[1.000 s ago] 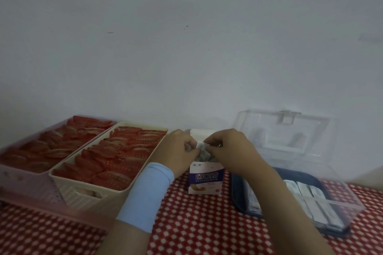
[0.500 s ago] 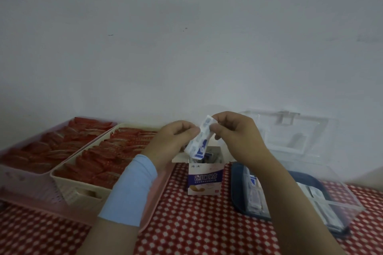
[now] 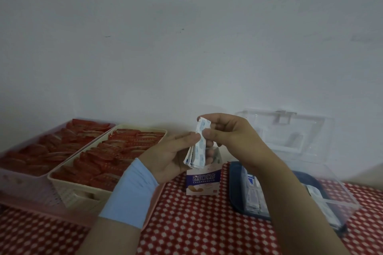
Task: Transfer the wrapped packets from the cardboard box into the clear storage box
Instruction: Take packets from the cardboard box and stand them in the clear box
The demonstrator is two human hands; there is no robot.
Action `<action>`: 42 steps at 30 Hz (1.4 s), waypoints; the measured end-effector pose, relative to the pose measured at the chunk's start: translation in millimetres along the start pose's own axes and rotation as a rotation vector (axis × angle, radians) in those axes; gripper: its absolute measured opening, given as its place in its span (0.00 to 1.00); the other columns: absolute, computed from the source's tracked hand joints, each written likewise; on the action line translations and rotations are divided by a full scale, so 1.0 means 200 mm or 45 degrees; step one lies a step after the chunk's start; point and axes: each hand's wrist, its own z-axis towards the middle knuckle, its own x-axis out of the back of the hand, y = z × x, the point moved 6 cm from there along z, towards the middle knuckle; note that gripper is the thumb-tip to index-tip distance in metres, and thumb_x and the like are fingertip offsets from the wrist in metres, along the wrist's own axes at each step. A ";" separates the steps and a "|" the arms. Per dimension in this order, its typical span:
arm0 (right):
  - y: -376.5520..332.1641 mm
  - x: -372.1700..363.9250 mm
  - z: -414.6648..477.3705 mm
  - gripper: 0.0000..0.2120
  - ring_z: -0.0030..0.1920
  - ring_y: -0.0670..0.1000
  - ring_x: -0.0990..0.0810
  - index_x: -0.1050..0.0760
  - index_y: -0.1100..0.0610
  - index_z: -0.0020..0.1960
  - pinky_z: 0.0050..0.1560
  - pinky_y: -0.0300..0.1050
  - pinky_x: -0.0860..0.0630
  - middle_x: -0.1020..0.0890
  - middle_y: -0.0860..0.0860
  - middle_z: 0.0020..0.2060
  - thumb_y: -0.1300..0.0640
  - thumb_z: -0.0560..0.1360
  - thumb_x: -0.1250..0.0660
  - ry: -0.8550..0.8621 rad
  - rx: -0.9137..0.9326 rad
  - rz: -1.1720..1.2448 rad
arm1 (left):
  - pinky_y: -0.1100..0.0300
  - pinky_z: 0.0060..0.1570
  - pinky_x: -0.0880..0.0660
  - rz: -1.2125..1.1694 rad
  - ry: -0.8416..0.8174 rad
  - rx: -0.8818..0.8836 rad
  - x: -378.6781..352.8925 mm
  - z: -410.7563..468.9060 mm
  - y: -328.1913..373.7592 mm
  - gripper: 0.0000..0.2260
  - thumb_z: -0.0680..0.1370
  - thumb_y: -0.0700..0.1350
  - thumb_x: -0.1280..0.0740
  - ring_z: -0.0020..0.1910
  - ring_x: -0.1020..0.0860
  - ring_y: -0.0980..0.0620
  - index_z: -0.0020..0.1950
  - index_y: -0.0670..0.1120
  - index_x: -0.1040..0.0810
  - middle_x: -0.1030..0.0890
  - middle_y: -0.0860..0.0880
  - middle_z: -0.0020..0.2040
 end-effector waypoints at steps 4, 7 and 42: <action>0.00 0.01 0.01 0.22 0.50 0.38 0.18 0.24 0.45 0.67 0.44 0.33 0.24 0.18 0.40 0.55 0.56 0.75 0.27 0.092 0.015 -0.359 | 0.55 0.38 0.17 -0.132 0.096 -0.059 -0.01 0.02 0.01 0.14 0.72 0.44 0.32 0.38 0.17 0.49 0.54 0.37 0.19 0.17 0.42 0.41; -0.04 -0.01 -0.01 0.24 0.60 0.36 0.24 0.26 0.40 0.62 0.55 0.36 0.26 0.24 0.35 0.63 0.50 0.69 0.22 0.062 0.124 -0.505 | 0.51 0.43 0.17 -0.168 0.152 -0.097 0.01 0.04 0.01 0.13 0.72 0.46 0.30 0.44 0.17 0.47 0.52 0.41 0.16 0.17 0.44 0.47; 0.01 0.04 -0.01 0.06 0.39 0.44 0.17 0.16 0.56 0.48 0.46 0.35 0.21 0.14 0.51 0.37 0.61 0.79 0.32 -0.050 -0.034 -0.439 | 0.58 0.34 0.19 0.093 0.026 0.032 -0.01 0.00 -0.03 0.16 0.73 0.45 0.34 0.36 0.16 0.48 0.57 0.37 0.22 0.15 0.42 0.46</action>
